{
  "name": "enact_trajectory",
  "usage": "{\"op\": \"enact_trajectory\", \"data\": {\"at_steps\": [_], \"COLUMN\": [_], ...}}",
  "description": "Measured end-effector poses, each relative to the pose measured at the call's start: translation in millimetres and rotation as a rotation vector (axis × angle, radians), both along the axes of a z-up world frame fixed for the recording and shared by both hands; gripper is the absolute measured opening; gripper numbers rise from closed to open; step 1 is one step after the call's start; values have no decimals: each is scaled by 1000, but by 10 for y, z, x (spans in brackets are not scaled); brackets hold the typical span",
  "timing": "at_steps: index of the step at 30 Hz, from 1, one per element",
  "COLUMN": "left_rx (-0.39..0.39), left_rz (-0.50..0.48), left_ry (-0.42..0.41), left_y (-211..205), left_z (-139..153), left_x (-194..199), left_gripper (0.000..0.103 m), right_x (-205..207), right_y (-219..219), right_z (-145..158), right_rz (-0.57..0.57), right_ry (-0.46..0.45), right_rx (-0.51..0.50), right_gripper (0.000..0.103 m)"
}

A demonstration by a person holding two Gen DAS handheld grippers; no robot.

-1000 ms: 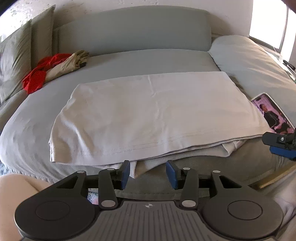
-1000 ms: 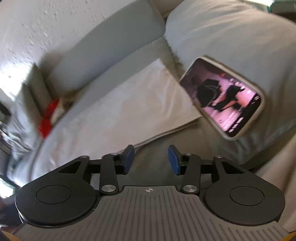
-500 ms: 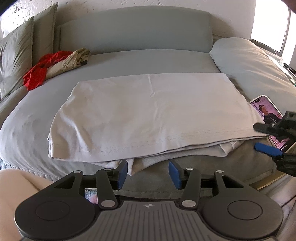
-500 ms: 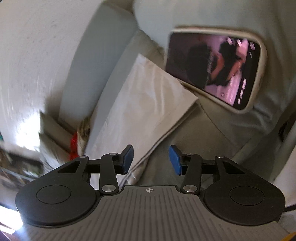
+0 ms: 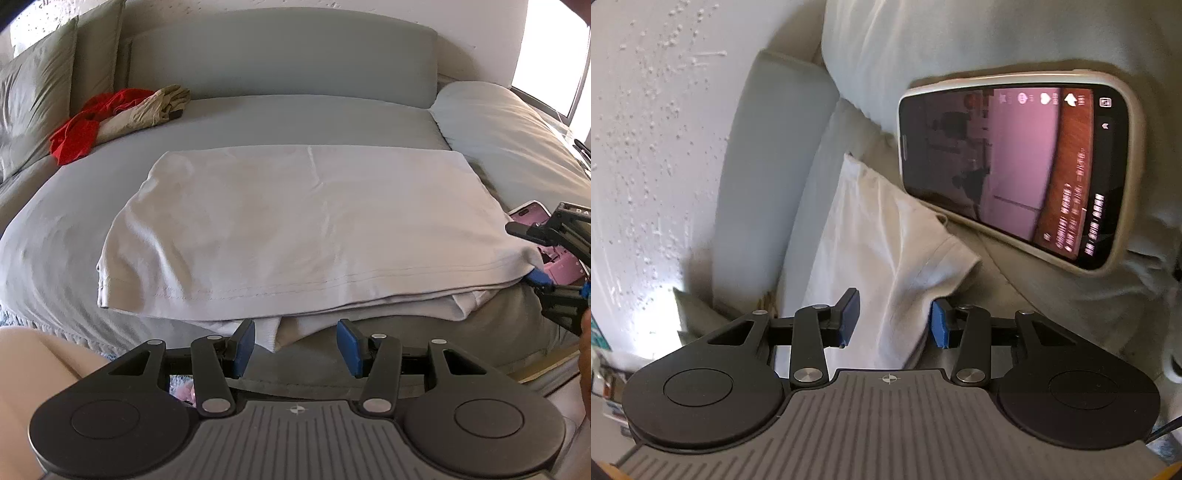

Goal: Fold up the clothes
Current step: 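Move the right tool to a corner of the folded shirt, then grasp the shirt corner with the right tool and fold it across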

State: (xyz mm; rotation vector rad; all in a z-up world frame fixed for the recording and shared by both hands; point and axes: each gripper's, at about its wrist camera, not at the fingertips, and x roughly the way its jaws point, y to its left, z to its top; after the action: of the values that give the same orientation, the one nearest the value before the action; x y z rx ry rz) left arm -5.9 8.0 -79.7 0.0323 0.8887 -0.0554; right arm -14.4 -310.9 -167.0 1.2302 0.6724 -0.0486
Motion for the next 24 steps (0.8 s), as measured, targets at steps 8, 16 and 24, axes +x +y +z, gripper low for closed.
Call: {"op": "enact_trajectory", "data": {"at_steps": [8,16,24], "left_rx": [-32,-91,-135], "left_rz": [45,158,337], "left_ry": [-7,-74,-167], "left_y": [142,633,1431], "left_z": [52,348,705], "left_x": [27,48,6], "left_gripper": [49,49,49], "right_x": [221,377,697], "right_y": [27,173,974], "right_z": [-23,187,1045], "right_rz": [-19,46,217], "right_ry": [-48,9,11], "right_rx": [-89,-346,-793], "right_gripper": [48,5,4]}}
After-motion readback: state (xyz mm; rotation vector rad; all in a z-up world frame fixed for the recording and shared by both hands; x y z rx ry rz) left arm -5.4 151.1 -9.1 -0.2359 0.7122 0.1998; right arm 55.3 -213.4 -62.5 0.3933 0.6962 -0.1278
